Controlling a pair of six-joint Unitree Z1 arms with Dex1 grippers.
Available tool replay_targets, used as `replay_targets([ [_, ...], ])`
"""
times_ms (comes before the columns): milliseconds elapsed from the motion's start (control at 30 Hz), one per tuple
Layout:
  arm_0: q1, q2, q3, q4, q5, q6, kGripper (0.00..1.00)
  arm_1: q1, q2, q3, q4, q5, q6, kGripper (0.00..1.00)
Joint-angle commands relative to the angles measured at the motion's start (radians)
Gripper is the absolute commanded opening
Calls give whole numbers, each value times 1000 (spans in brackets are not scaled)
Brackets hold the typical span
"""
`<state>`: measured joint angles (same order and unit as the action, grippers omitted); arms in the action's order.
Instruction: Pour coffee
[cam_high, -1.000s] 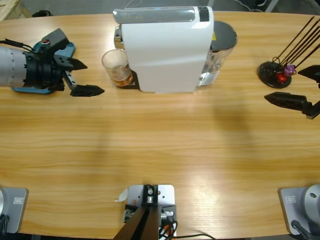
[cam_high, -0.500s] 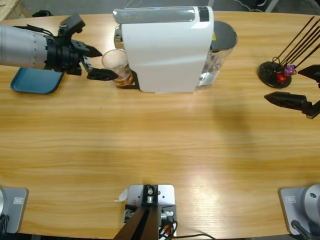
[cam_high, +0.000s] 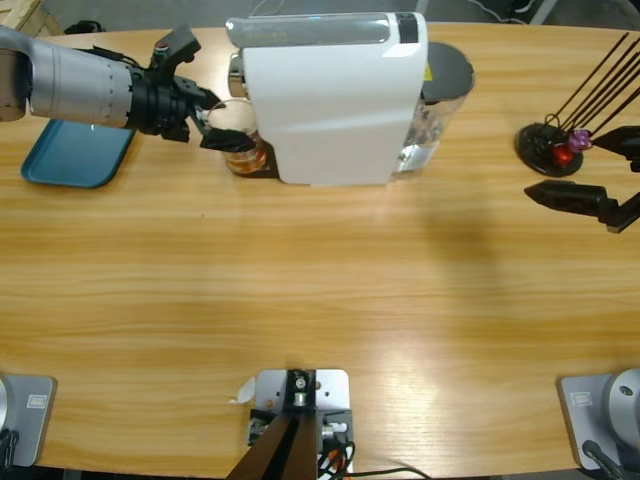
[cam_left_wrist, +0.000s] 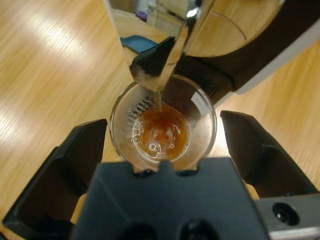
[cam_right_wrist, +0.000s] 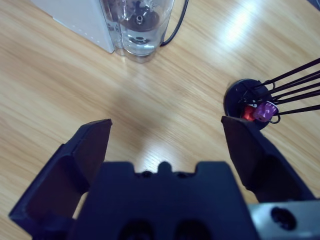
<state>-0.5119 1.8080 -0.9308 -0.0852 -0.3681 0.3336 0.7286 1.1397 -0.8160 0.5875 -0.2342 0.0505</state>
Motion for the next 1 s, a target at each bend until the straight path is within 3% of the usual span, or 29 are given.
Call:
replay_targets([
  [33, 11, 68, -11, -13, -2, 16, 1000, 9, 40, -5, 14, -1, 6, 1000],
  [167, 18, 75, -15, -15, -2, 16, 998, 9, 40, -5, 14, 1, 5, 1000],
  [267, 21, 77, -14, -15, -2, 21, 942, 9, 40, -5, 14, 3, 4, 1000],
  [300, 22, 77, -14, -15, -2, 23, 915, 9, 40, -5, 14, 3, 4, 1000],
  [367, 23, 77, -14, -15, -5, 22, 736, 9, 40, -5, 14, 3, 3, 1000],
  [433, 23, 78, -14, -13, -10, 21, 719, 9, 40, -5, 14, 4, 2, 1000],
  [500, 23, 81, -14, -15, -21, 18, 608, 9, 37, -5, 14, 6, 2, 1000],
  [567, 23, 87, -13, -14, -36, 17, 590, 9, 37, -5, 14, 7, 1, 1000],
  [700, 21, 90, -11, -14, -39, 19, 399, 9, 41, -5, 14, 10, 0, 1000],
  [767, 21, 85, -7, -15, -41, 20, 62, 9, 44, -6, 13, 11, -1, 1000],
  [800, 21, 82, -4, -14, -43, 22, 0, 9, 42, 5, -7, 16, -1, 1000],
  [1000, 27, 55, 18, -15, -43, 25, 0, 9, 10, 69, -95, 37, 6, 1000],
])
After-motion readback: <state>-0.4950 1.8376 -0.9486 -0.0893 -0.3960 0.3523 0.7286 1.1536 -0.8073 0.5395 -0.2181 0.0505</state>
